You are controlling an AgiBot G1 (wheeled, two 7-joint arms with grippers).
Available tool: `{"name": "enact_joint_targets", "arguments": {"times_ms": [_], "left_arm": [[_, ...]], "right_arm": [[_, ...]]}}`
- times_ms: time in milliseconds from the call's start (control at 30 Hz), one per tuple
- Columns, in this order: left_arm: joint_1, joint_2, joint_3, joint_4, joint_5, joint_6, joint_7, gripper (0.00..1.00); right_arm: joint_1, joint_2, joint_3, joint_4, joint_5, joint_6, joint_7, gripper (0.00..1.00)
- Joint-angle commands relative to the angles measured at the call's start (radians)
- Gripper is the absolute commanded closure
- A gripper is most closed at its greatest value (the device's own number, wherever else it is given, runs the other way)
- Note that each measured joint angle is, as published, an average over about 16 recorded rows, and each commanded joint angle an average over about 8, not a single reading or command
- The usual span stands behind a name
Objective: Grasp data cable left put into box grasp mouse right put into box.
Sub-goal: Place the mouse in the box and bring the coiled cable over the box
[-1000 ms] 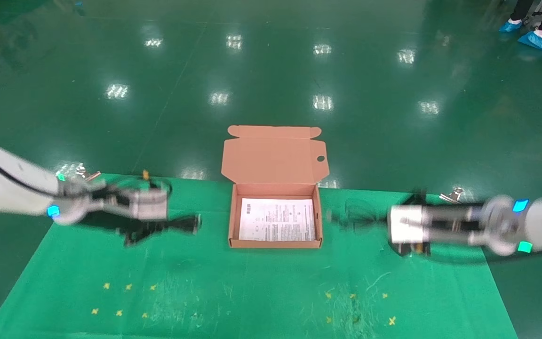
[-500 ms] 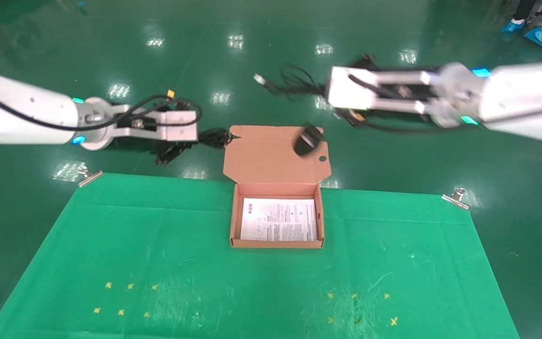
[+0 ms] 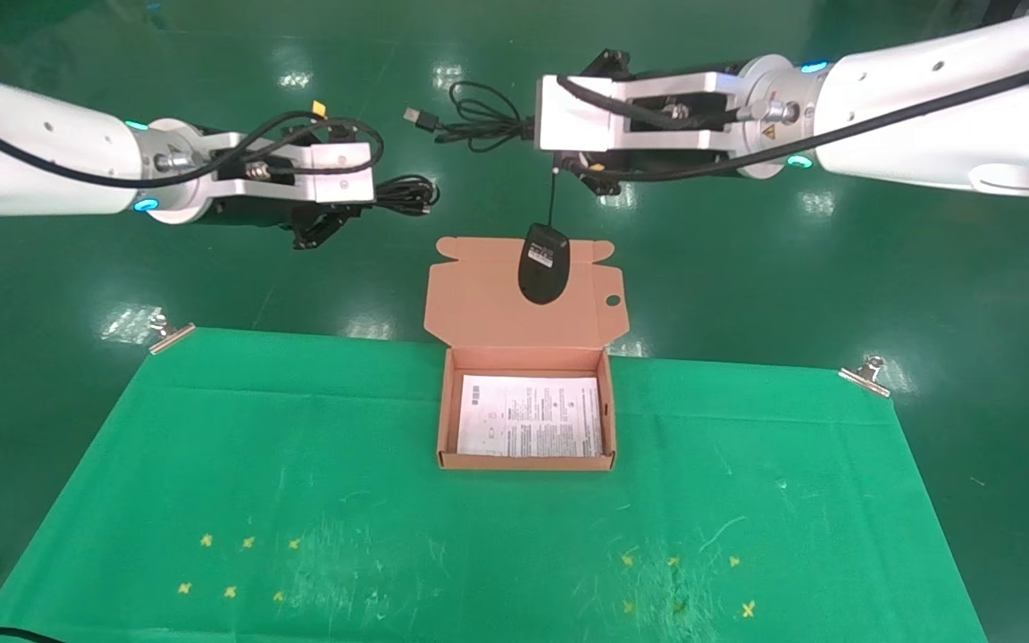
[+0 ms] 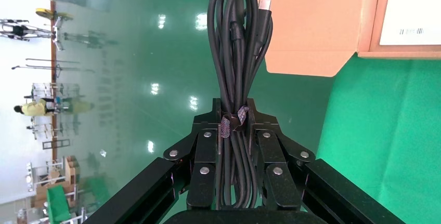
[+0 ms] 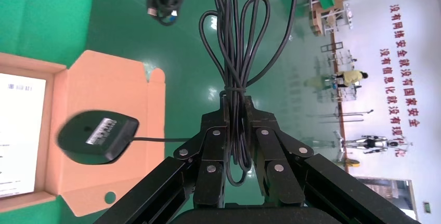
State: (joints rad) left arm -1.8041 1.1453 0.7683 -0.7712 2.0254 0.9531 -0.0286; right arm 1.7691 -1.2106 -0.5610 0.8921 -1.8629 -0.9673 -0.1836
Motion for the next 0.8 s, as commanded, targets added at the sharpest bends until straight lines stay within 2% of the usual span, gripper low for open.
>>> {"name": "enact_joint_targets", "arguments": {"times_ms": [33, 300, 800], "left_arm": [[-0.006, 0.001, -0.001, 0.001, 0.002, -0.003, -0.003, 1.00], [0.025, -0.027, 0.021, 0.001, 0.040, 0.016, -0.022, 1.00], [0.056, -0.081, 0.056, -0.065, 0.151, 0.060, -0.149, 1.00]], "right_arm": [[0.013, -0.011, -0.007, -0.014, -0.004, -0.006, -0.013, 1.00], [-0.034, -0.018, -0.014, -0.014, 0.002, -0.006, -0.007, 1.00], [-0.128, -0.075, -0.042, -0.076, 0.007, 0.003, -0.022, 1.00]]}}
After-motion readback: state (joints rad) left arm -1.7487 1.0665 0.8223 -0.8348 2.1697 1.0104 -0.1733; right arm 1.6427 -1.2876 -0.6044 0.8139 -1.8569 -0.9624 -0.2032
